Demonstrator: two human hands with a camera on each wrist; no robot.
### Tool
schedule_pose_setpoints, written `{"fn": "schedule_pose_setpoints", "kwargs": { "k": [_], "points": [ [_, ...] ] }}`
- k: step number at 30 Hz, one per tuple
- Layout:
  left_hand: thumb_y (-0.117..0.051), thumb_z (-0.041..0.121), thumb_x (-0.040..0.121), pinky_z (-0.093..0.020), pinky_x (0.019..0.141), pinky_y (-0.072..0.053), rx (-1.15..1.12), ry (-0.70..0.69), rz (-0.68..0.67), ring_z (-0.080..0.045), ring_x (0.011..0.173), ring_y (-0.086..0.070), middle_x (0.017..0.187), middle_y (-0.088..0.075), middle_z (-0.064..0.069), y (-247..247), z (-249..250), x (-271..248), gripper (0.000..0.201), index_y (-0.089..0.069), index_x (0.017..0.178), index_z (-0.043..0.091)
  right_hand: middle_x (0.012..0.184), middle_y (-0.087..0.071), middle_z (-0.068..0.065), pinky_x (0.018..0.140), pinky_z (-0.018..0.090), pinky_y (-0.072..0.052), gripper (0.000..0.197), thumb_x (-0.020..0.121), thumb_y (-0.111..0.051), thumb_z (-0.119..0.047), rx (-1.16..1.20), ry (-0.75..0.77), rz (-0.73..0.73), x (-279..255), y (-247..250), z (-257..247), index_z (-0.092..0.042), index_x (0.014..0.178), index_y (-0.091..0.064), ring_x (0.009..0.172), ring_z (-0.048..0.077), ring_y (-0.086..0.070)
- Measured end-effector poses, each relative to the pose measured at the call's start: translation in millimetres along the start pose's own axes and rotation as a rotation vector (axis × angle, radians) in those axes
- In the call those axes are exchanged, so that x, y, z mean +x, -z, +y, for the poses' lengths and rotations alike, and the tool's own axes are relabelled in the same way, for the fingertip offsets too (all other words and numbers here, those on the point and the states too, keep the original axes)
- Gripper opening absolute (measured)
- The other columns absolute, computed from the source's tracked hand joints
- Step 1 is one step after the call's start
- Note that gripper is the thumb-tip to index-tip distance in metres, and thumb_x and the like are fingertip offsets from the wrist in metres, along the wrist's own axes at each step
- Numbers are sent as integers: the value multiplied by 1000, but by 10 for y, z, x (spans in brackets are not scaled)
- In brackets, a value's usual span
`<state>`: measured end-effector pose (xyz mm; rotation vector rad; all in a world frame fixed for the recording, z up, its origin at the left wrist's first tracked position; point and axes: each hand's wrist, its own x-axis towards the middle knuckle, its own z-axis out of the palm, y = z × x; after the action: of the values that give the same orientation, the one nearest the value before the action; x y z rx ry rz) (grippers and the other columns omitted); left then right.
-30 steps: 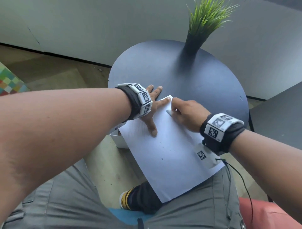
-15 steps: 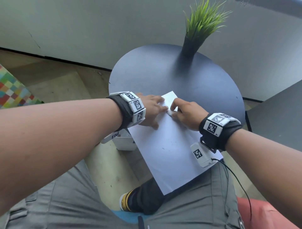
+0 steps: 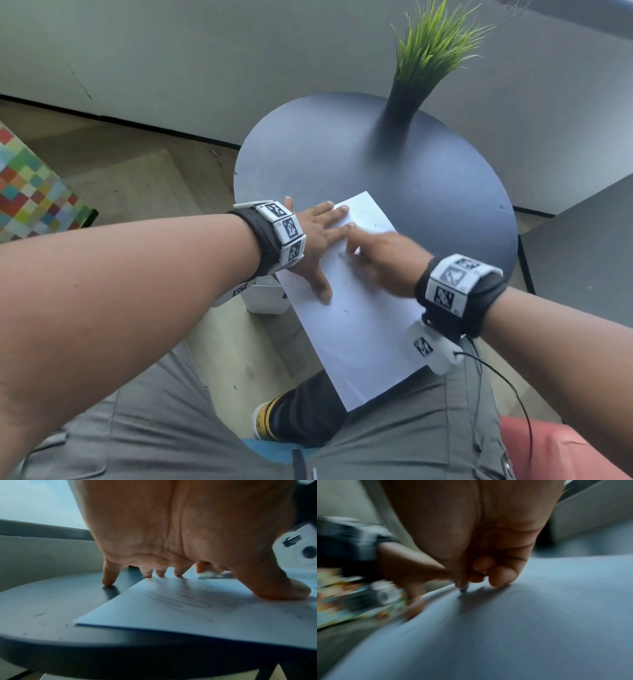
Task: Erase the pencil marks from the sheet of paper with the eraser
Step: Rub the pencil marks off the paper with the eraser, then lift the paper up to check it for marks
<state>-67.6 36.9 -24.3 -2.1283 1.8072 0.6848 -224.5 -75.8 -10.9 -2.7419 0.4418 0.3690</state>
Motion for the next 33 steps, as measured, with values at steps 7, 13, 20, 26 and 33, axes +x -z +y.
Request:
{"fn": "schedule_pose_setpoints", "kwargs": {
  "k": [7, 13, 20, 26, 33],
  "points": [
    [-65, 90, 54, -73, 112, -9, -5, -4, 4, -14, 152, 19, 164, 24, 10, -5, -11, 3, 141, 15, 157, 36, 87, -63, 5, 66, 34, -47, 22, 96, -48, -44, 55, -159, 130, 15, 93, 181, -23, 101, -50, 78, 30, -57],
    [-66, 90, 54, -74, 112, -8, 3, 2, -9, -14, 152, 20, 164, 25, 10, 5, 10, -6, 142, 14, 157, 35, 87, -62, 5, 68, 37, -44, 22, 97, -48, -38, 11, 77, -117, -205, -31, -127, -17, 103, -52, 80, 28, -54],
    [-64, 88, 60, -65, 117, -11, -31, 31, 81, -15, 153, 9, 167, 11, 5, -19, 22, -131, 127, -3, 158, 37, 84, -63, -9, 65, 29, -47, 23, 93, -55, -49, 299, -411, 160, -180, 108, 681, -26, 95, -54, 75, 17, -60],
    [-54, 82, 76, -51, 120, -17, -135, 286, 274, -24, 152, -2, 166, 1, -2, -215, -139, -435, 94, -19, 154, 42, 112, -55, 7, 82, 35, -46, 22, 94, -53, -40, 210, -617, 285, -275, 73, 930, -30, 114, -51, 90, 25, -57],
    [-69, 55, 85, -49, 81, -60, -1497, 648, 552, -29, 91, -70, 117, -60, -9, -599, -330, -698, 49, -52, 114, 21, 122, -41, -3, 100, 40, -41, 30, 90, -54, -37, 162, -365, 199, -569, -277, 384, -35, 119, -54, 113, 21, -45]
  ]
}}
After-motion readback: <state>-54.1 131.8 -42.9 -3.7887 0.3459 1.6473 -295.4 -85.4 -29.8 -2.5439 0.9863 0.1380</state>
